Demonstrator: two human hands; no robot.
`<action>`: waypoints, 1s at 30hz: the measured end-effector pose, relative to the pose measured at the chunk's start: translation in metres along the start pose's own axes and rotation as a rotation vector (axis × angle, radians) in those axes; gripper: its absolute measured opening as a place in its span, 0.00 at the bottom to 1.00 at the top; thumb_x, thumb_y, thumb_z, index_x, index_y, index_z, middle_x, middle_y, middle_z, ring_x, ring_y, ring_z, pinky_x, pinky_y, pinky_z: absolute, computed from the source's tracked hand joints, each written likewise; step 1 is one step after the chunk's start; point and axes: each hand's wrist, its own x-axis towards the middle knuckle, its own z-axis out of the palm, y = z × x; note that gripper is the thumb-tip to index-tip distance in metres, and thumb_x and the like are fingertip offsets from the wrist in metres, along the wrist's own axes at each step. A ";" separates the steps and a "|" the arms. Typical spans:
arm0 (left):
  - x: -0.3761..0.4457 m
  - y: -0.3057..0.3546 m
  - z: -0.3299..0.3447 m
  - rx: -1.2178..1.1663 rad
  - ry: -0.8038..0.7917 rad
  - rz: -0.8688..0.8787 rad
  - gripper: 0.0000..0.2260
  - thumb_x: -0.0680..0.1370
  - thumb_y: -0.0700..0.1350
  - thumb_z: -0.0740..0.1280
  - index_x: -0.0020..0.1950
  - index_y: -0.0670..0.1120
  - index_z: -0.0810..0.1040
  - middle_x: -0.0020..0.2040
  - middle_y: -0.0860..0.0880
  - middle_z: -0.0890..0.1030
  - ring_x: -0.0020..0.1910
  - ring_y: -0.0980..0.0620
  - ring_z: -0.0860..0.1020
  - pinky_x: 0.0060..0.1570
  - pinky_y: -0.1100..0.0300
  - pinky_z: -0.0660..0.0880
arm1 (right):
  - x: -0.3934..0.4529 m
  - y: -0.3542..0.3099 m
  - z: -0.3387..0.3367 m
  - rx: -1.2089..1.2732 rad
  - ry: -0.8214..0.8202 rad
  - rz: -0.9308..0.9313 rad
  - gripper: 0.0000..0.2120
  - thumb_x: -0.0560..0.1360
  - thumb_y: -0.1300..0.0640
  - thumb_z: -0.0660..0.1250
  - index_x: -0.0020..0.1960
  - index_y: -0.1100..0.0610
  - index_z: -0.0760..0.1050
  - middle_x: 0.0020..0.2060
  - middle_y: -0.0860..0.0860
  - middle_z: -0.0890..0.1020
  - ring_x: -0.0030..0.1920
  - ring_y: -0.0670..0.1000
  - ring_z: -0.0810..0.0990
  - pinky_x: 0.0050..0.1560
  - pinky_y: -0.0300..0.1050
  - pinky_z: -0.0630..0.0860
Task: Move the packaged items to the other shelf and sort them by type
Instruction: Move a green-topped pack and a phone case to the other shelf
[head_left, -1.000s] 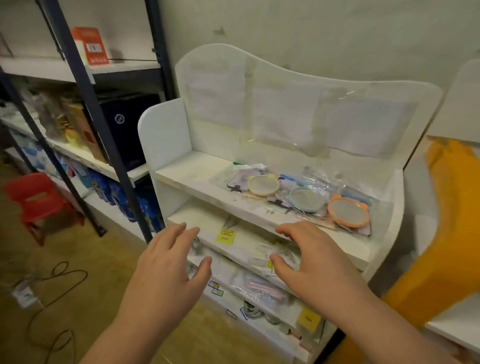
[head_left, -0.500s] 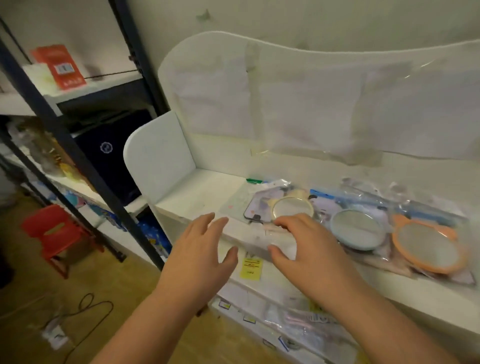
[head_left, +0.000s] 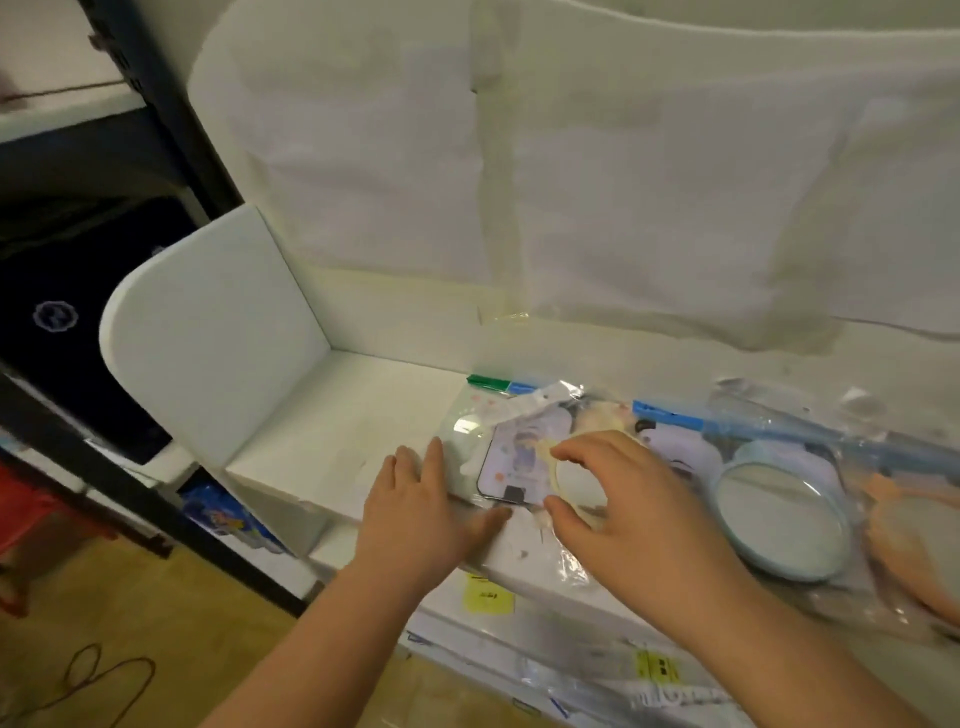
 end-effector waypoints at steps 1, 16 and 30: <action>0.006 -0.002 0.004 0.020 0.014 0.003 0.53 0.65 0.81 0.53 0.81 0.51 0.48 0.76 0.45 0.63 0.75 0.43 0.61 0.73 0.49 0.61 | 0.001 0.000 0.003 0.002 0.010 0.012 0.18 0.75 0.43 0.67 0.65 0.37 0.70 0.61 0.34 0.72 0.62 0.38 0.70 0.63 0.40 0.73; 0.099 -0.079 -0.039 -0.244 -0.171 0.155 0.50 0.68 0.65 0.73 0.80 0.51 0.49 0.70 0.43 0.66 0.65 0.41 0.74 0.59 0.50 0.72 | 0.022 -0.059 0.067 -0.274 0.030 0.178 0.17 0.77 0.43 0.61 0.65 0.40 0.67 0.59 0.36 0.70 0.59 0.41 0.69 0.56 0.33 0.69; 0.122 -0.146 -0.067 -1.074 -0.264 0.057 0.09 0.74 0.41 0.71 0.53 0.48 0.79 0.49 0.45 0.86 0.47 0.43 0.84 0.49 0.41 0.82 | 0.065 -0.089 0.131 -0.652 -0.194 0.169 0.21 0.76 0.41 0.55 0.62 0.53 0.70 0.61 0.52 0.71 0.61 0.56 0.71 0.59 0.52 0.73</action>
